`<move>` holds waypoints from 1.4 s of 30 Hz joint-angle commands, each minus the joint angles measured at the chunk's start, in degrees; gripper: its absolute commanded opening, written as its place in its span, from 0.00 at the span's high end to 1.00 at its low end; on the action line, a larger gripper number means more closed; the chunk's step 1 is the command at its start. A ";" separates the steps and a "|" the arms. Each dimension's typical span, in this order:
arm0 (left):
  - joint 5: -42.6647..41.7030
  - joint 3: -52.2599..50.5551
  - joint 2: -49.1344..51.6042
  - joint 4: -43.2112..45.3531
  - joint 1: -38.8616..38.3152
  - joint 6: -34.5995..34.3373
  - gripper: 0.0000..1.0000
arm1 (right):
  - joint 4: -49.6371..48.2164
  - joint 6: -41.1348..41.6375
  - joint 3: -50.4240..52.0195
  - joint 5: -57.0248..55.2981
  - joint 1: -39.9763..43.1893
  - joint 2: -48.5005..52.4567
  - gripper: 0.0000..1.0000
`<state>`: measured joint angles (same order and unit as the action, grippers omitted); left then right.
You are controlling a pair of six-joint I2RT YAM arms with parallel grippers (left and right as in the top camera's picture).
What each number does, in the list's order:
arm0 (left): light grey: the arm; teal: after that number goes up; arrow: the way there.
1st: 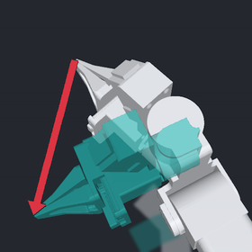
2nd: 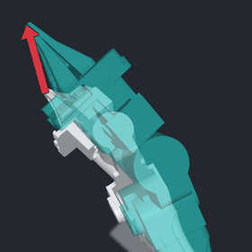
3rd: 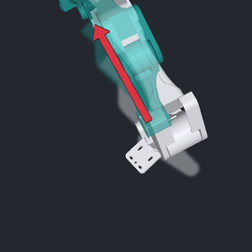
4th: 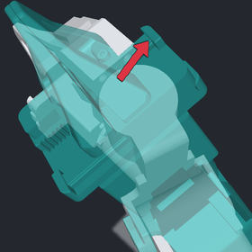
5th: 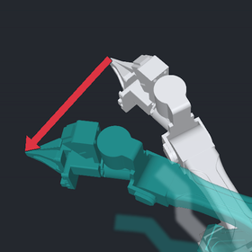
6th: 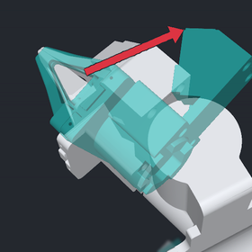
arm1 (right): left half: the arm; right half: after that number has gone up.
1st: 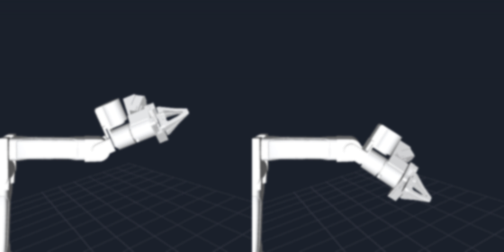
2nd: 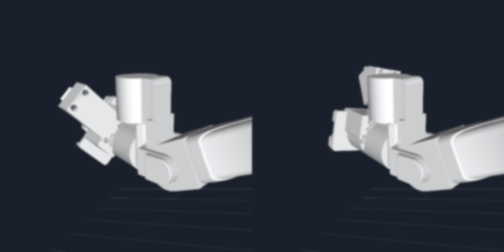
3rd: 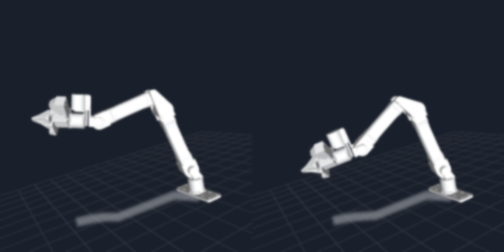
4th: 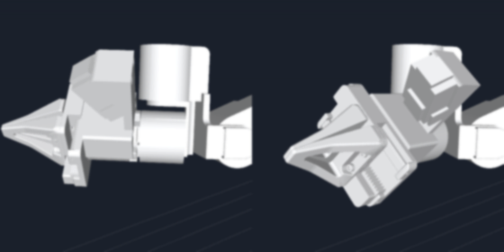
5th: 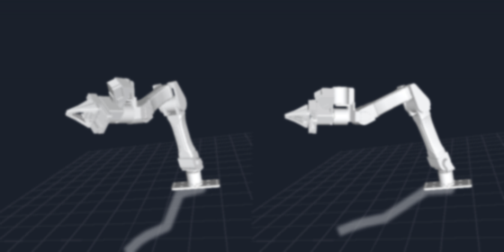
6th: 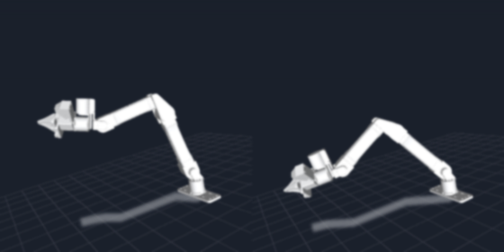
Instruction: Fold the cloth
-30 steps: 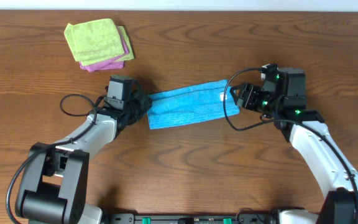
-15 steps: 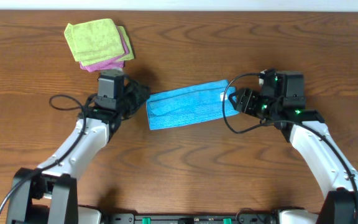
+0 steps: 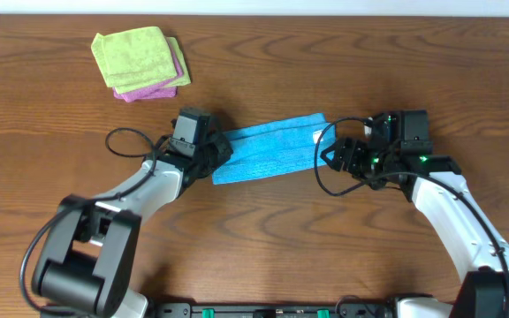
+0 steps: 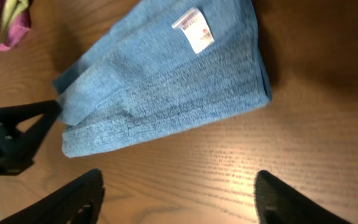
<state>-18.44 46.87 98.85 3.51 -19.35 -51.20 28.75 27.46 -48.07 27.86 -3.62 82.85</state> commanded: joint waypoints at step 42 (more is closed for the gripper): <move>3.61 0.76 6.12 -0.57 -0.17 -0.44 0.94 | -23.69 5.38 0.04 -5.31 -4.50 18.51 0.99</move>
<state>-17.54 47.22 102.98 3.86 -19.42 -51.22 5.96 34.28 -47.94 23.57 -7.49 101.01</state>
